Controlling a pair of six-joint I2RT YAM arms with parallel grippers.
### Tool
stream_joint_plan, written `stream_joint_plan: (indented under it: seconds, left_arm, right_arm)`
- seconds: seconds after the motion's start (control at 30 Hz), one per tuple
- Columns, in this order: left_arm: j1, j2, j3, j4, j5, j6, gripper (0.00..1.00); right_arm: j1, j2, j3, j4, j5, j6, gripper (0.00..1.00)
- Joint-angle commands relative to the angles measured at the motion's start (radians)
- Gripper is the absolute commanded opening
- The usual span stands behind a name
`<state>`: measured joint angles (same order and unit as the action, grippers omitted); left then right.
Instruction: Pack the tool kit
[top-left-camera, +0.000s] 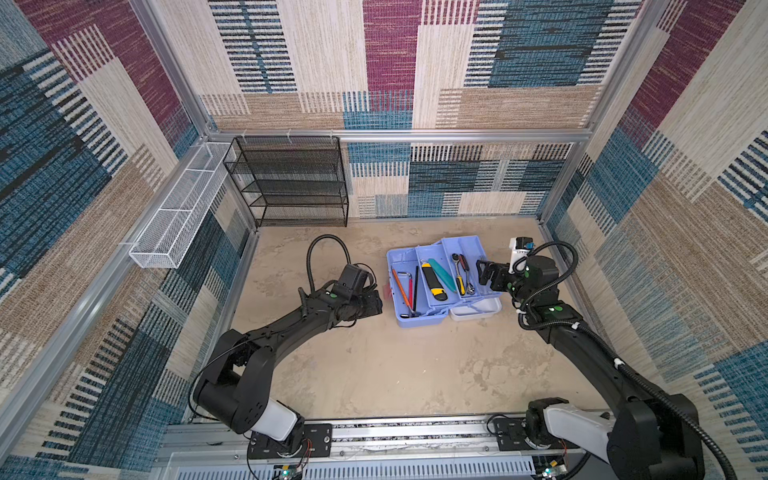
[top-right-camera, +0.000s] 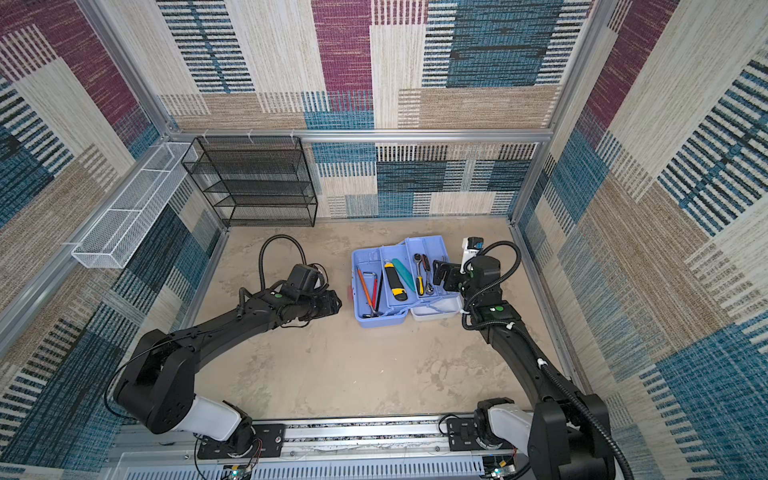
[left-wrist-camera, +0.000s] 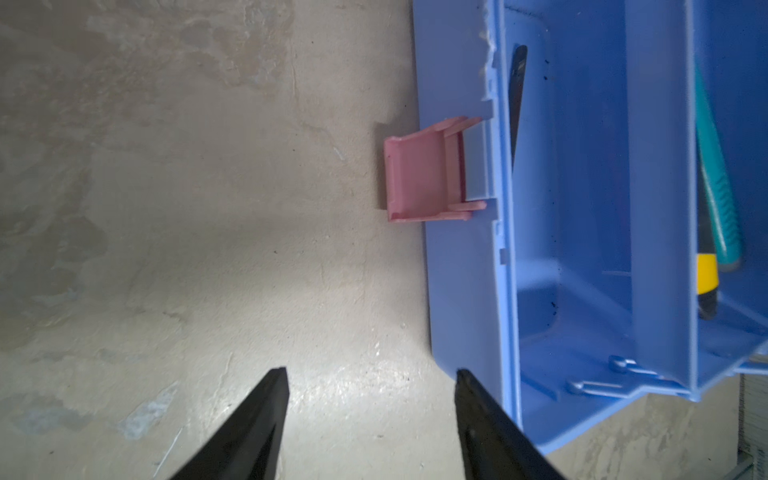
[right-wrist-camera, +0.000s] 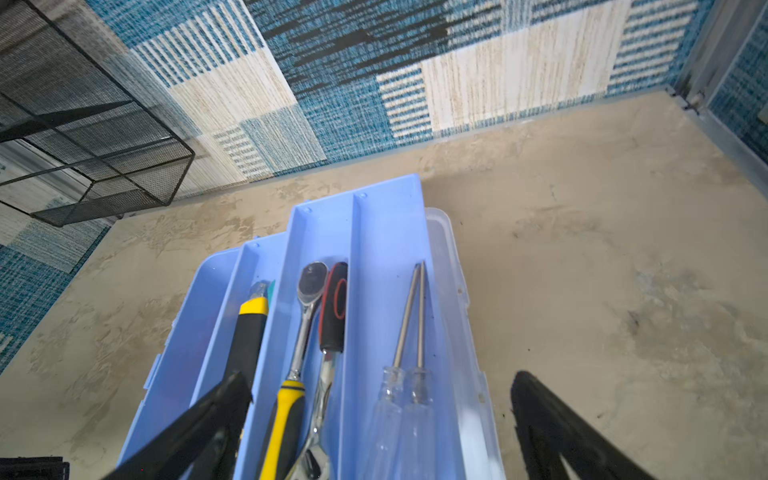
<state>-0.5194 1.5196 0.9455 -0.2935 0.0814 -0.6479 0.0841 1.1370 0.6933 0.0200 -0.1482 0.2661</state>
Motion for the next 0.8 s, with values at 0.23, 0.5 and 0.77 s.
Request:
stream_joint_plan:
  seconds: [0.23, 0.5, 0.77]
  left_arm:
    - [-0.026, 0.033, 0.031, 0.053, 0.021, -0.015, 0.67]
    - [-0.054, 0.056, 0.053, 0.073, 0.033, -0.013, 0.67]
    - [-0.068, 0.081, 0.067, 0.091, 0.051, -0.017, 0.67]
  right_arm:
    - [-0.073, 0.051, -0.035, 0.079, -0.163, 0.072, 1.0]
    - [-0.094, 0.099, -0.055, 0.122, -0.228, 0.102, 1.0]
    - [-0.095, 0.127, -0.068, 0.179, -0.33, 0.133, 0.97]
